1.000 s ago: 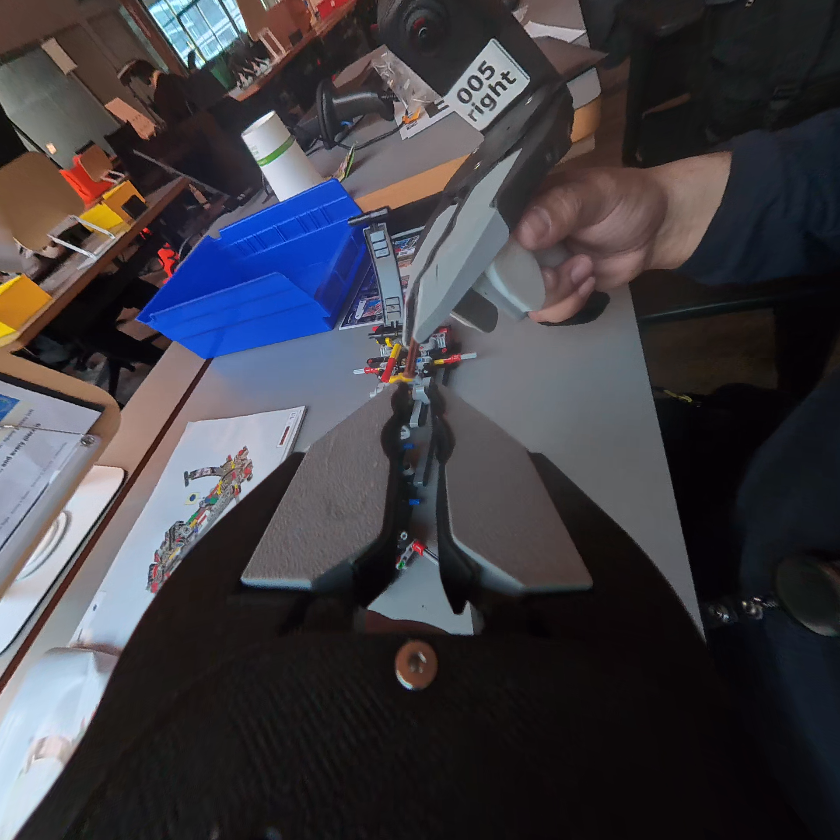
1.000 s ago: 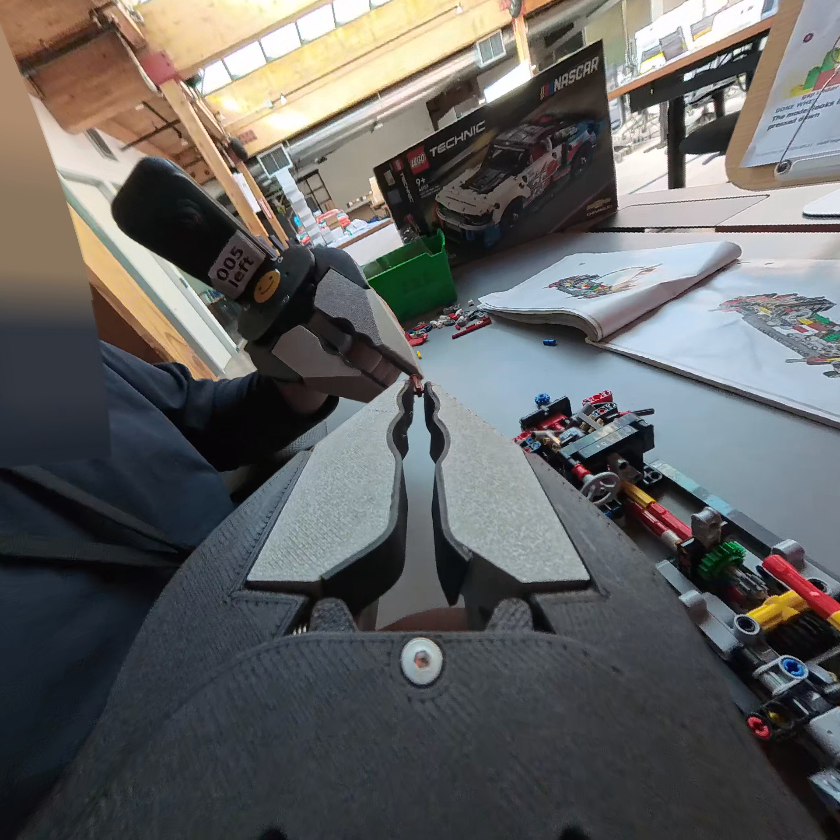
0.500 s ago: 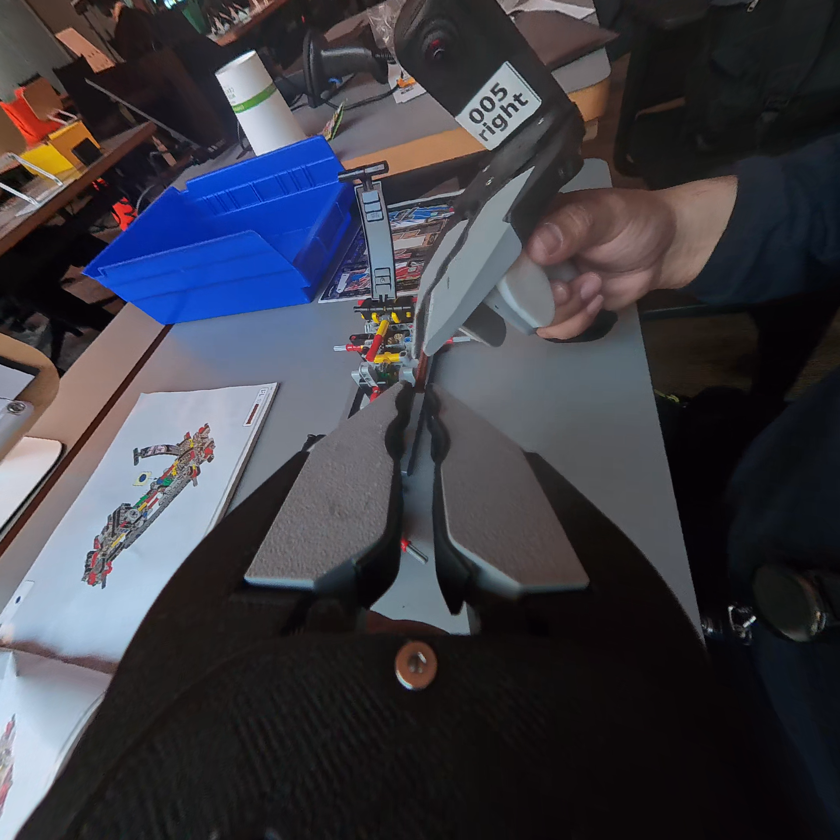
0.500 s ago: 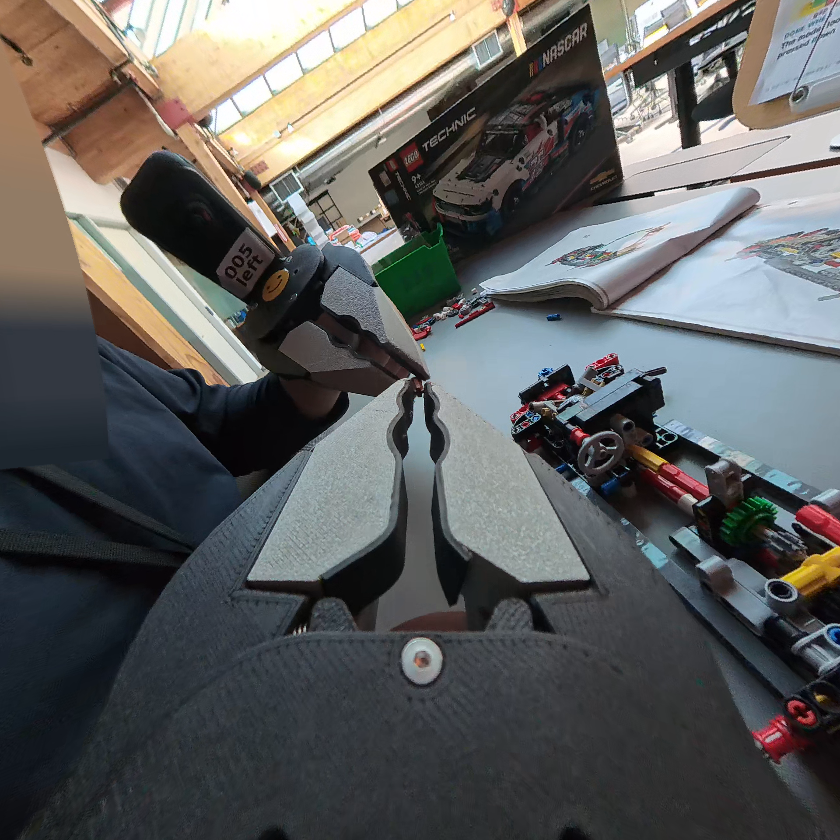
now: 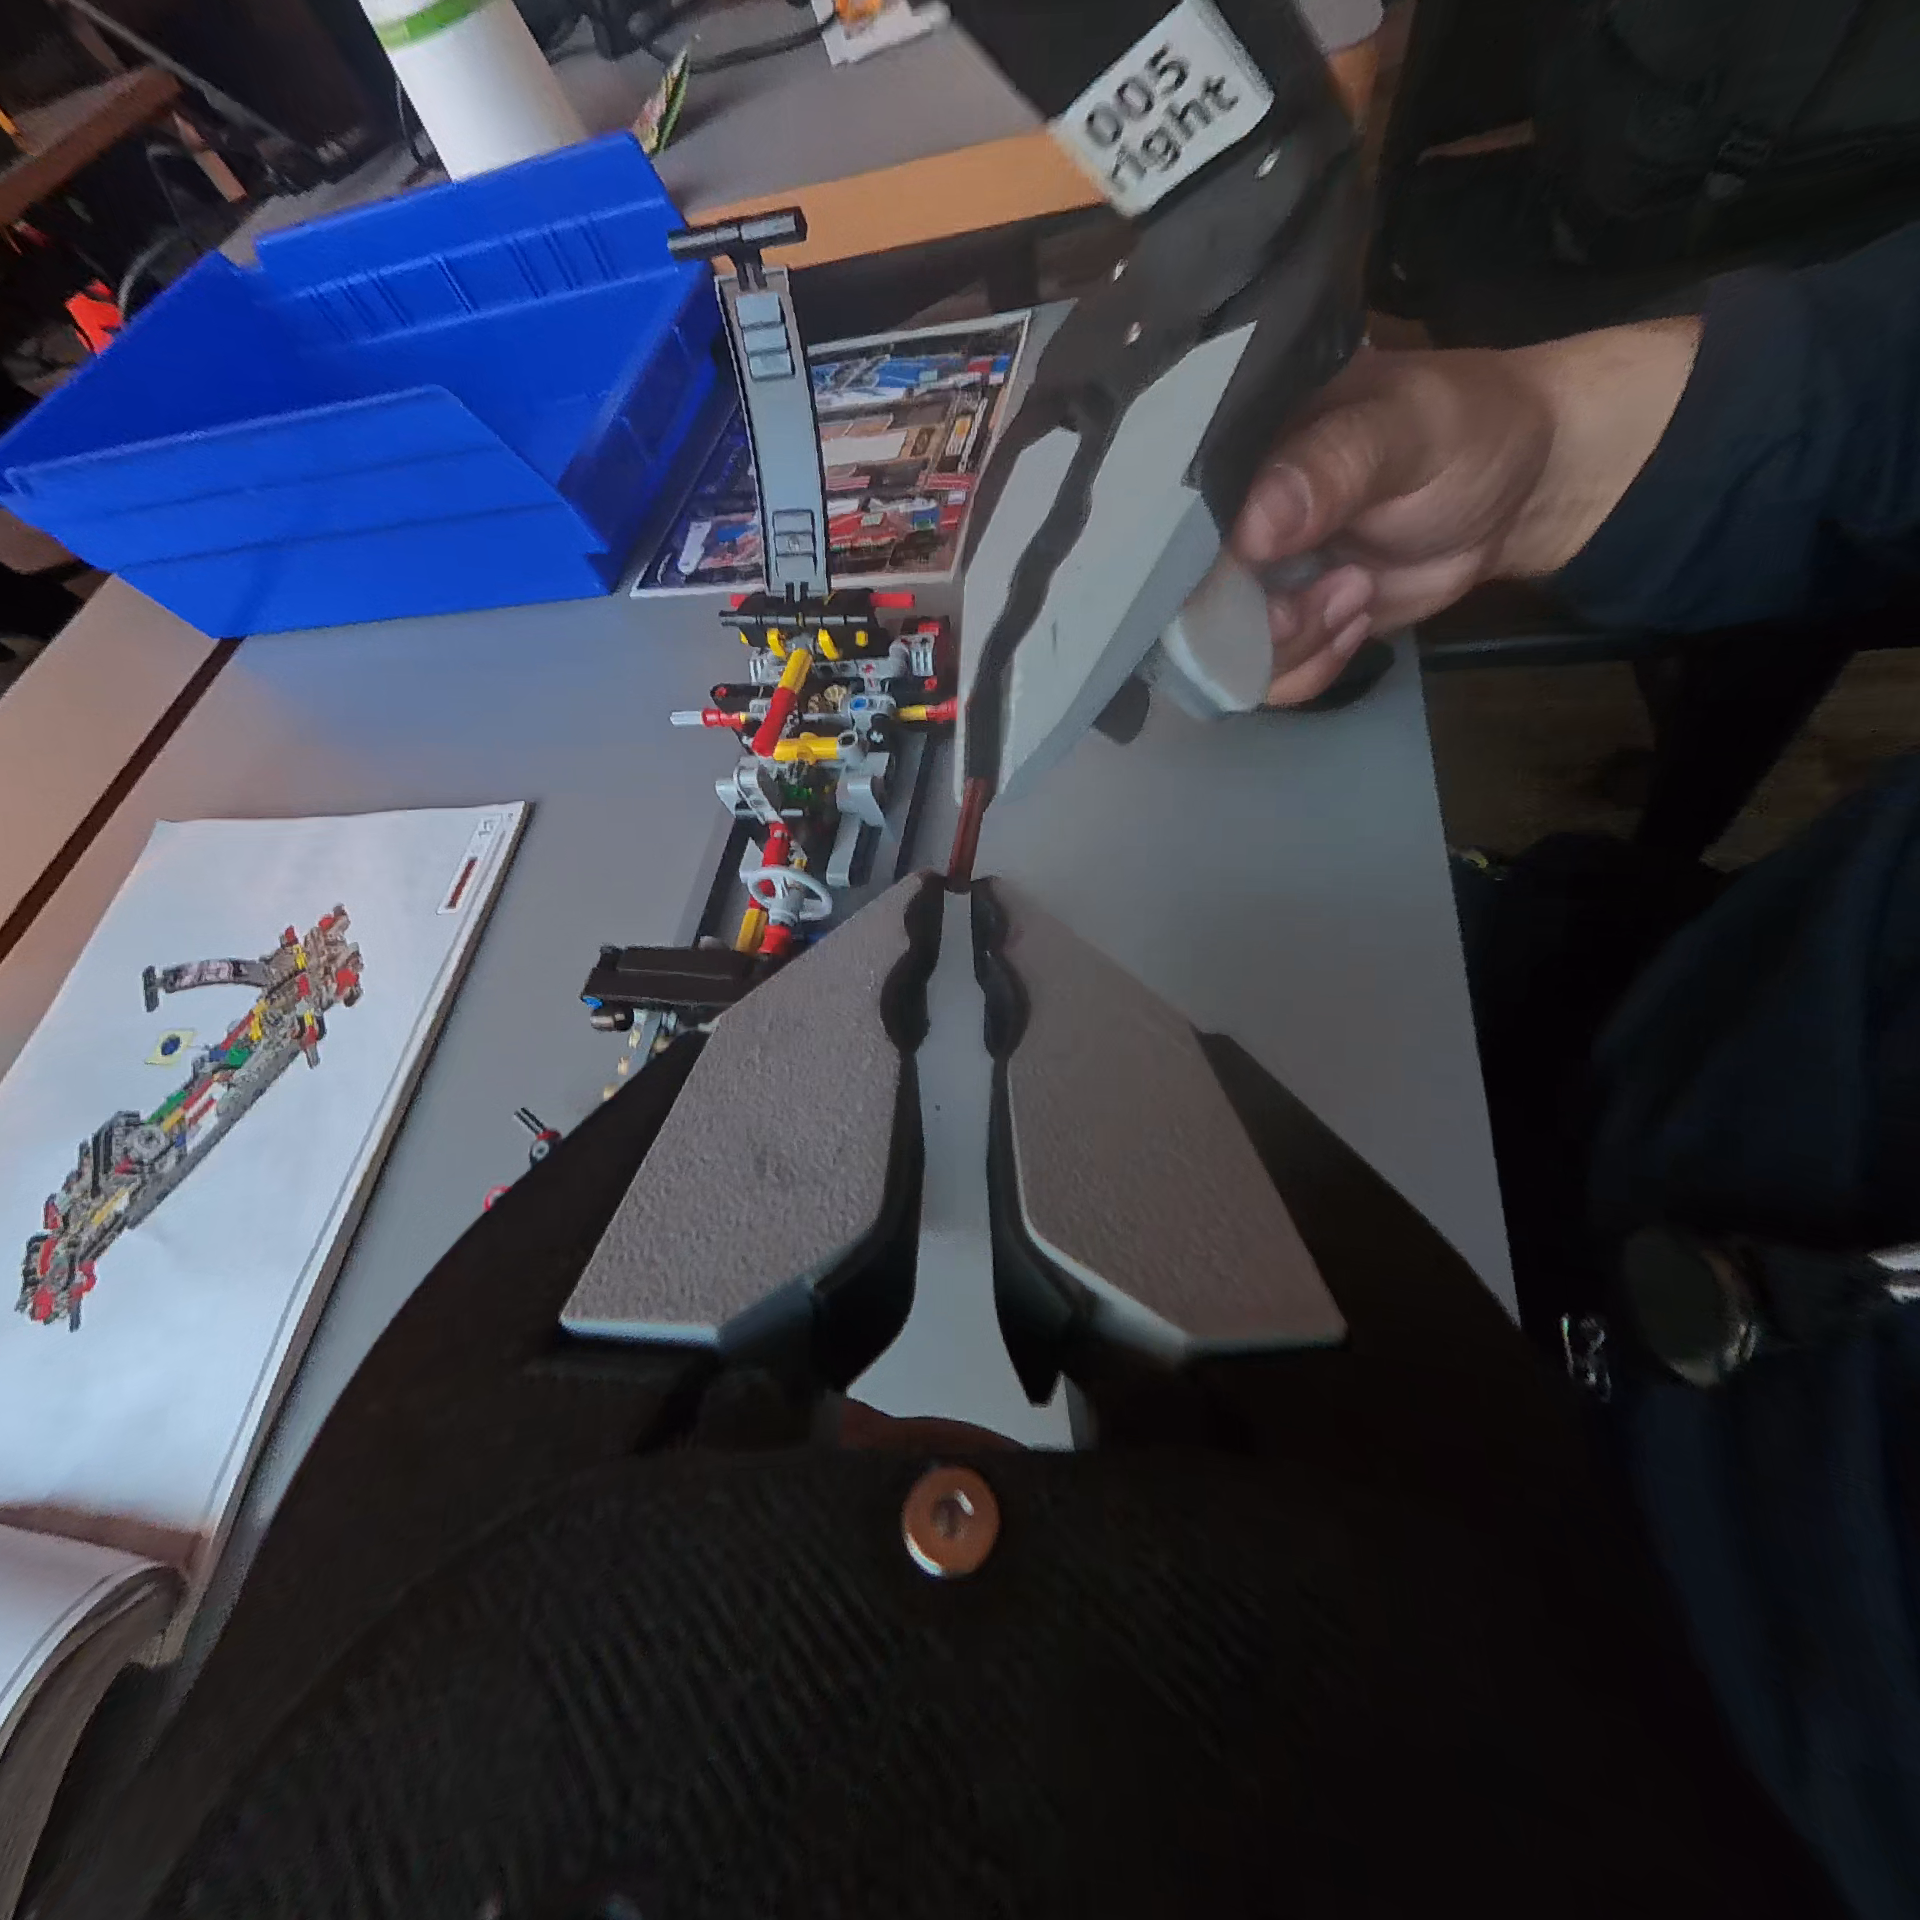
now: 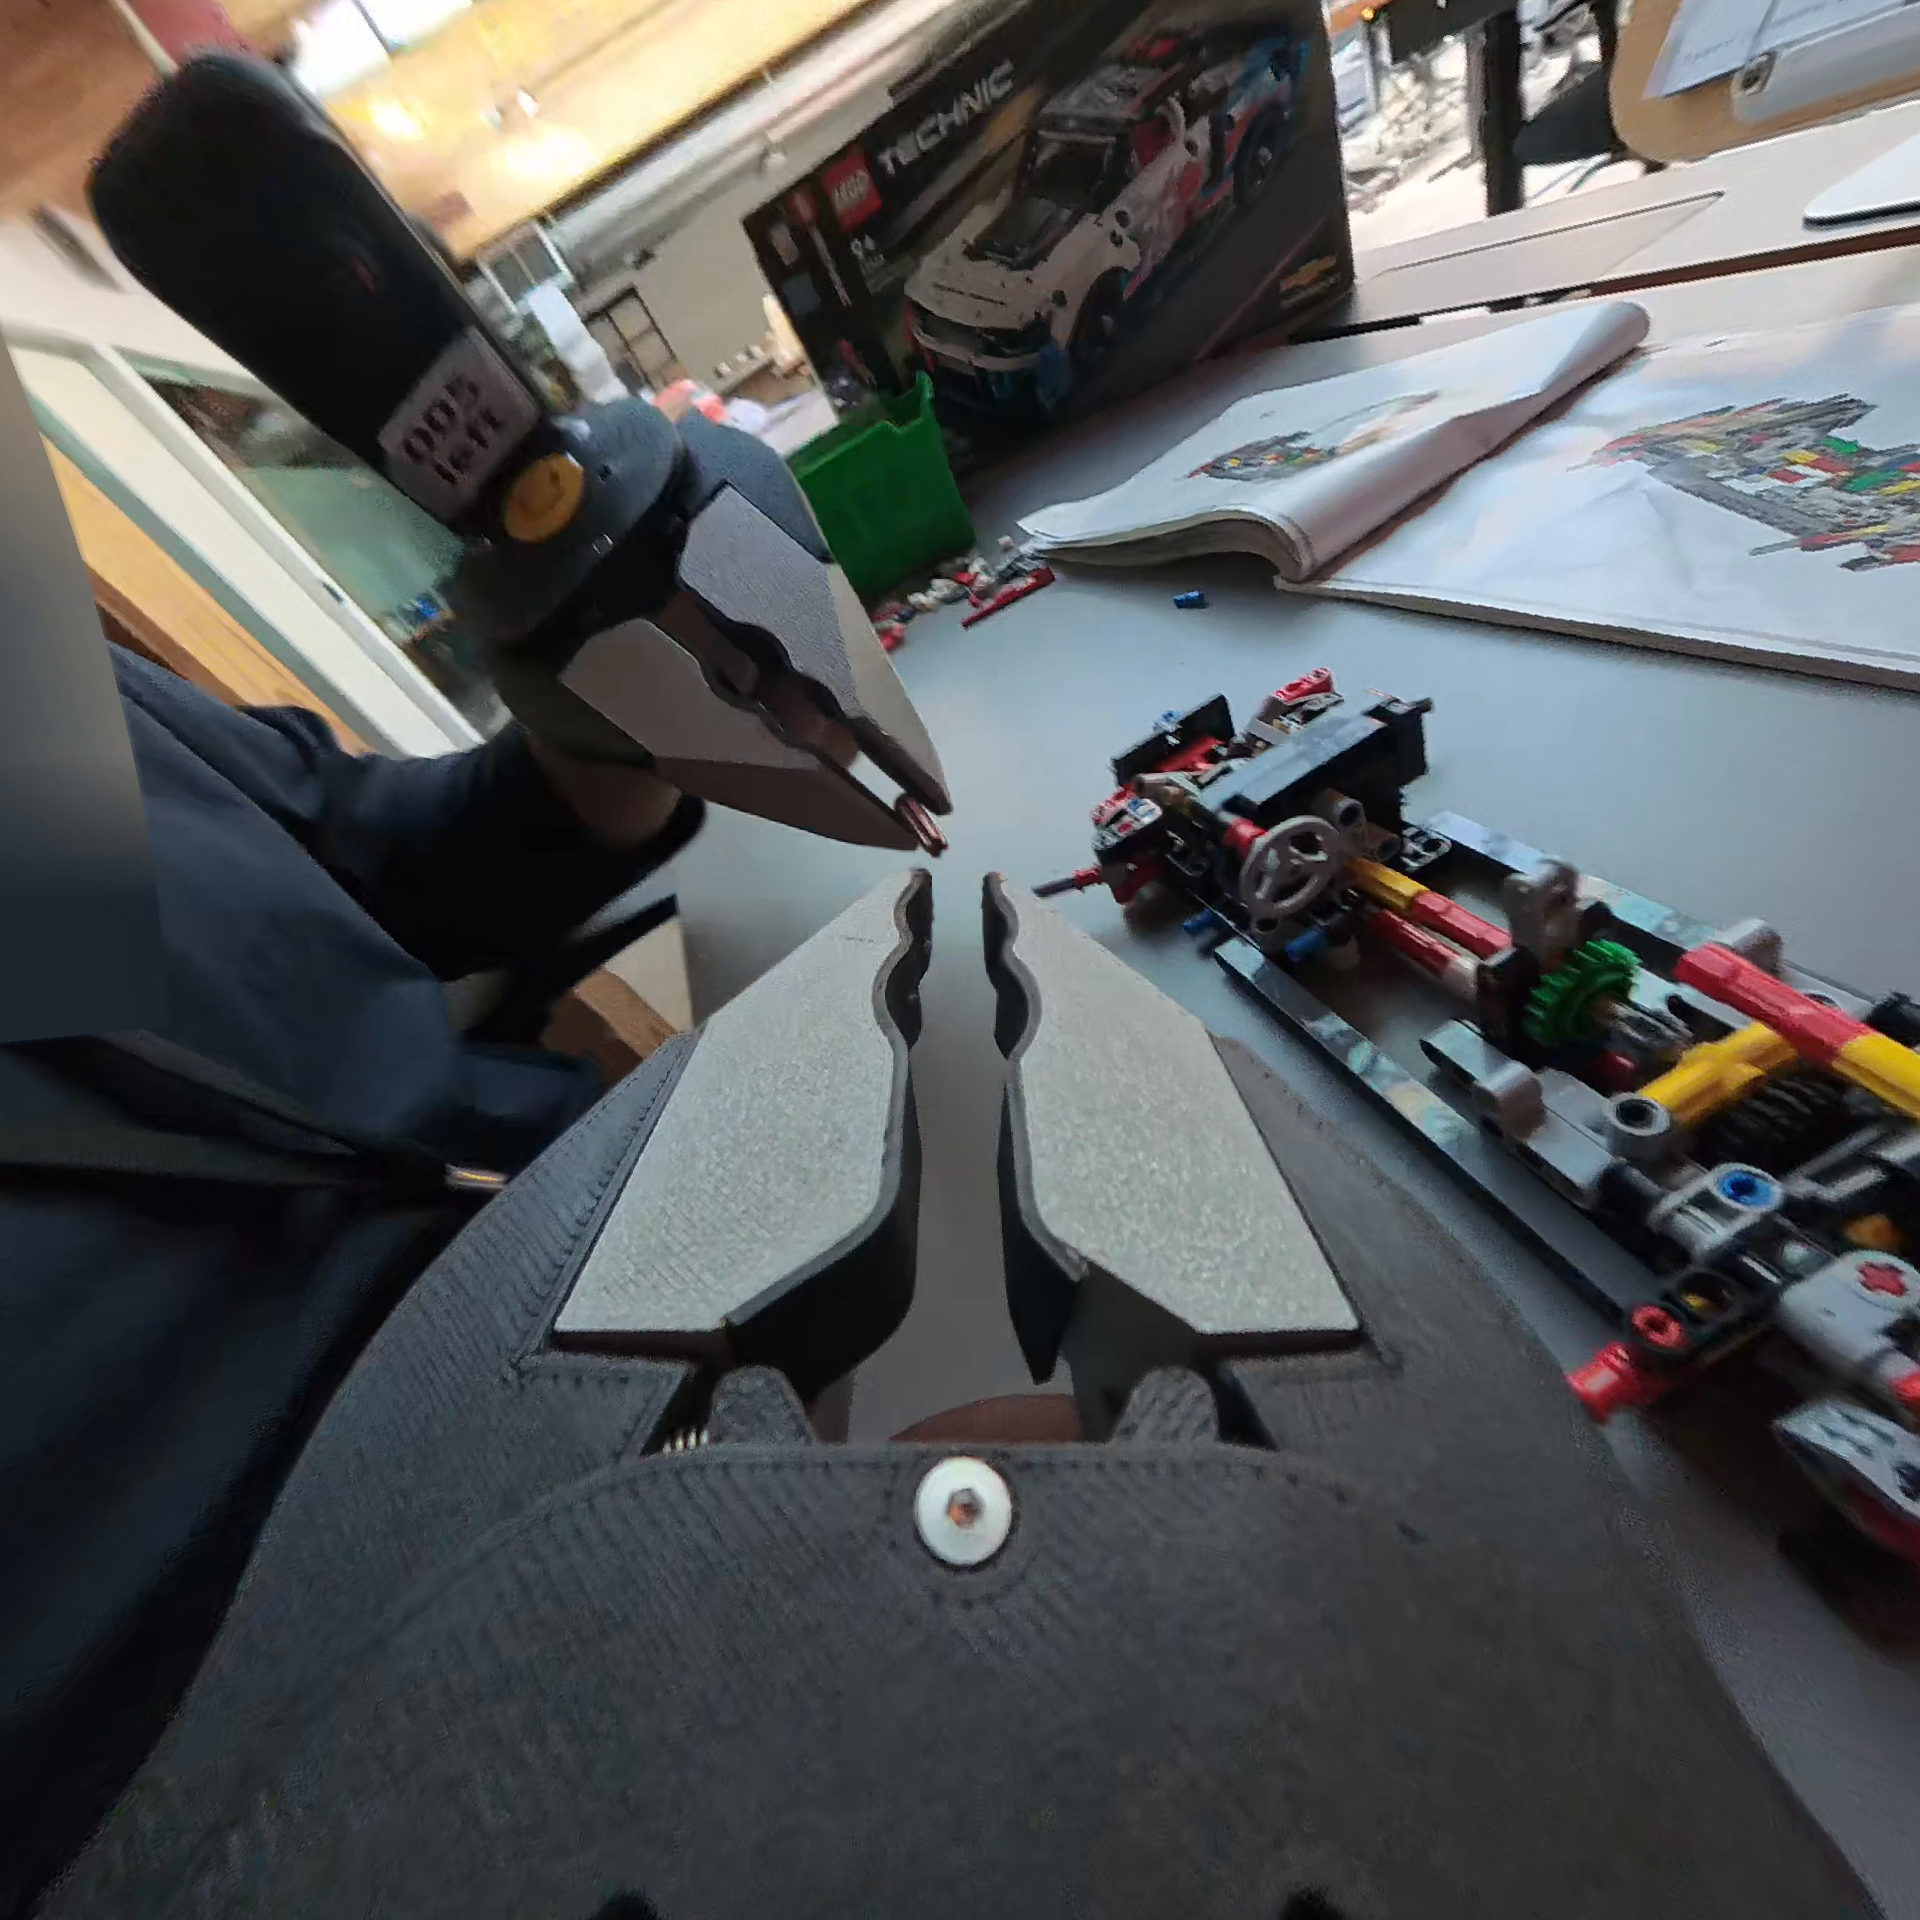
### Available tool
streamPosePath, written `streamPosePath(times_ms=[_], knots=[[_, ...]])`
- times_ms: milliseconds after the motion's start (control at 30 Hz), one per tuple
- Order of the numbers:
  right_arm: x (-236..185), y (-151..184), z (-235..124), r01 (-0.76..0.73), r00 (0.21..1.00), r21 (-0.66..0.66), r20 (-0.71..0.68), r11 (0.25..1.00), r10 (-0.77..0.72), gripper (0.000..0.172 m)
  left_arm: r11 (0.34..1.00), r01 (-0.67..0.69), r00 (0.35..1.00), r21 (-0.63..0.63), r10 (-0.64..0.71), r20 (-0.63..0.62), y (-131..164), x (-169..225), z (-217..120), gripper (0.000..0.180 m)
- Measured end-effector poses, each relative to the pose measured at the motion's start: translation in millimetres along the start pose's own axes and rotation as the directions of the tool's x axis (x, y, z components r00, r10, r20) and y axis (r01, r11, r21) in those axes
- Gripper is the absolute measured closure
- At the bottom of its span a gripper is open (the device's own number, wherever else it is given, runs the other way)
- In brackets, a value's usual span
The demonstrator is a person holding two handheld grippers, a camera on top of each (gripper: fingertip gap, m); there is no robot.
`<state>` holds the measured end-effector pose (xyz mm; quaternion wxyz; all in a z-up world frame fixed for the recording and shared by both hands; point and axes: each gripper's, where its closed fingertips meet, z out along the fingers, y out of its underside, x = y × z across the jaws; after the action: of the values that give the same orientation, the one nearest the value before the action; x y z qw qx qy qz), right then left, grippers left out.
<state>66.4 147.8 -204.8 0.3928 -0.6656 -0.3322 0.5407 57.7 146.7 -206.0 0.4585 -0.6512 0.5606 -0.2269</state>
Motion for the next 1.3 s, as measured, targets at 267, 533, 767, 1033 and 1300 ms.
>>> streamPosePath(times_ms=[267,533,767,1033,1300], knots=[[16.1,24.3,-19.1,0.153,0.968,-0.152,-0.173,0.976,-0.179,0.161,0.935,0.131,0.991,-0.33,-0.122,0.047,78.1,-10.3,-33.0,0.178],[19.4,29.7,-15.3,0.179,0.955,-0.202,-0.198,0.963,-0.219,0.164,0.87,0.241,0.969,-0.431,-0.191,0.157,146.6,-30.2,-70.3,0.178],[28.2,25.1,-27.8,0.201,0.932,-0.189,-0.265,0.961,-0.247,0.162,0.898,0.28,0.958,-0.339,-0.237,0.163,142.6,-46.1,-64.1,0.178],[48.0,-8.1,-72.2,0.362,0.816,-0.3,-0.356,0.883,-0.455,0.16,0.958,0.156,0.986,-0.24,-0.136,0.095,58.5,-58.2,-35.0,0.178],[83.8,-9.1,-39.9,0.383,0.745,-0.62,-0.23,0.685,-0.625,0.158,0.931,0.072,0.994,-0.357,-0.096,-0.049,30.2,-66.9,40.4,0.178]])
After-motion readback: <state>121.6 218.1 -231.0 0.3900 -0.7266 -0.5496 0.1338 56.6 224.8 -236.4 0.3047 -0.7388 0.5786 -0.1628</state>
